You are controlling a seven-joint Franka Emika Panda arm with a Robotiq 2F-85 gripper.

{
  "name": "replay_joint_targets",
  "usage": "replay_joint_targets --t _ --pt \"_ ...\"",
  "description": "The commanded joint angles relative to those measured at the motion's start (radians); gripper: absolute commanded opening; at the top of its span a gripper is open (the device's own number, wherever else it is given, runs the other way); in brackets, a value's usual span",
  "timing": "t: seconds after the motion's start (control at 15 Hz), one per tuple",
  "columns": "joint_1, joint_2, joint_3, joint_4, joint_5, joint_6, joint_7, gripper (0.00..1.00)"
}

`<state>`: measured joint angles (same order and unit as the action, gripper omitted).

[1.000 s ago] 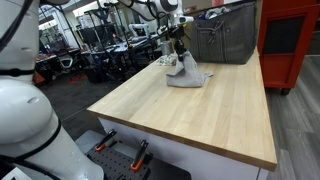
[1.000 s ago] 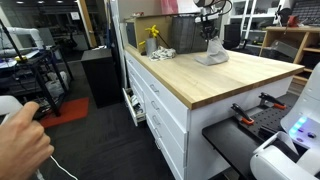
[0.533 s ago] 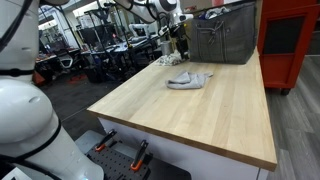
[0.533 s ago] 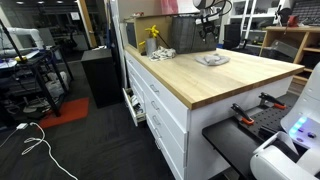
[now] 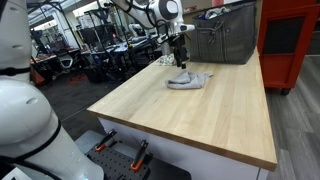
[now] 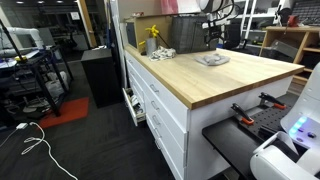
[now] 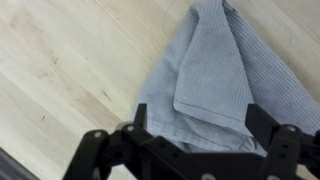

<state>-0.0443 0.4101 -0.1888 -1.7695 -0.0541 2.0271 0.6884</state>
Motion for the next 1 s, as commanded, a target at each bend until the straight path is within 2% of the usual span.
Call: replay_joint_targets --t 0.0,0.33,0.53,0.93 --pt "-0.052 -0.092 0.023 -0.142 0.101 0.081 -0.127 1.0" --pt "-0.105 -0.067 0.039 -0.164 0.275 0.123 -0.332 1.0" --pt "-0.121 -0.045 0.042 -0.161 0.317 0.134 -0.412 1.0" --pt "-0.134 0.005 0.044 -0.143 0.361 0.13 -0.456 1.0"
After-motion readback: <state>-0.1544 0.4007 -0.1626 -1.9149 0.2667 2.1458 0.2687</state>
